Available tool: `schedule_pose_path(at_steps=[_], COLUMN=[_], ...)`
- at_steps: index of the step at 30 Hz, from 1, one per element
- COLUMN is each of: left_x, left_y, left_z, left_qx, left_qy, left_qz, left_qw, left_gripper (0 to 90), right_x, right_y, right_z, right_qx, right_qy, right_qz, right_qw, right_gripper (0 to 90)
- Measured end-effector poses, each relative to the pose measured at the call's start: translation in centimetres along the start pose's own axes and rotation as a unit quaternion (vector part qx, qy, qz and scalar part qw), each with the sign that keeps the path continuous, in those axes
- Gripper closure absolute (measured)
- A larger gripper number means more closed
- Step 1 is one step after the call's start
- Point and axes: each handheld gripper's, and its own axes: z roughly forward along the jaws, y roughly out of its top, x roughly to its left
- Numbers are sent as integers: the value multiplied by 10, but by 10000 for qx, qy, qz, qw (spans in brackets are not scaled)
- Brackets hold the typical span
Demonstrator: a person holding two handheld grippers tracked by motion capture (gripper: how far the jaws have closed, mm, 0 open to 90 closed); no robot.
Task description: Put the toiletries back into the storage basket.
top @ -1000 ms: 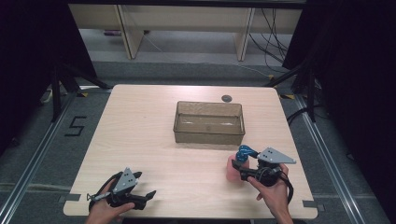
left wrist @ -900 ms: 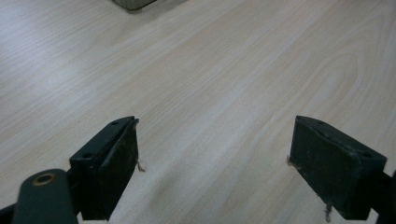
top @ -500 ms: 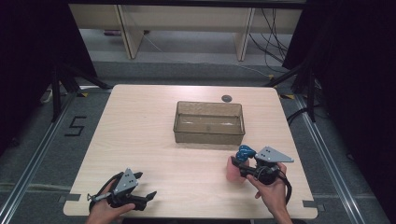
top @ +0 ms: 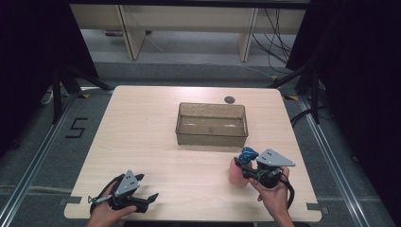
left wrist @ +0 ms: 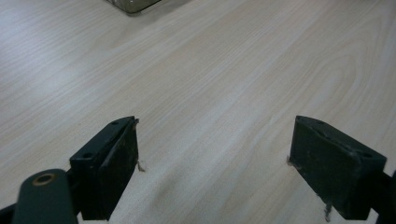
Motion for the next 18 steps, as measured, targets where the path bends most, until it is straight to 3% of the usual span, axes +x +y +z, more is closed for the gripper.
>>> schedule_pose_path(at_steps=[3,4,7,9,10,11,13,15,17,18], left_x=[0,2,0,0,3,2,0,2,1,1], left_y=[0,0,-1,-1,0,0,-1,-1,0,-1], left_z=[0,-1,0,0,-1,0,0,-1,0,0], left_qx=[15,108,3,25,92,18,-4,54,-8,0], left_qy=[2,50,-22,-4,51,4,-7,17,31,11], left_qz=[-8,121,-26,0,133,60,-16,53,12,-6], left_qw=[10000,9999,10000,10000,9999,10000,10000,10000,10000,10000], left_gripper=[152,152,152,152,152,152,152,152,152,152], right_x=[1,0,-2,-1,1,-2,-2,-2,-5,-4], right_y=[0,2,4,5,6,7,10,11,15,16], right_z=[-1,0,-1,-2,-2,-1,-1,-1,-1,-1], right_qx=[57,39,-8,19,10,-52,-90,-51,-83,-39], right_qy=[6,38,-16,32,48,26,-26,26,26,75], right_qz=[99,34,-82,-12,115,-62,-48,60,-138,19], right_qw=[9999,10000,10000,10000,9999,10000,9999,10000,9999,10000], right_gripper=[533,533,533,534,534,534,534,534,534,534])
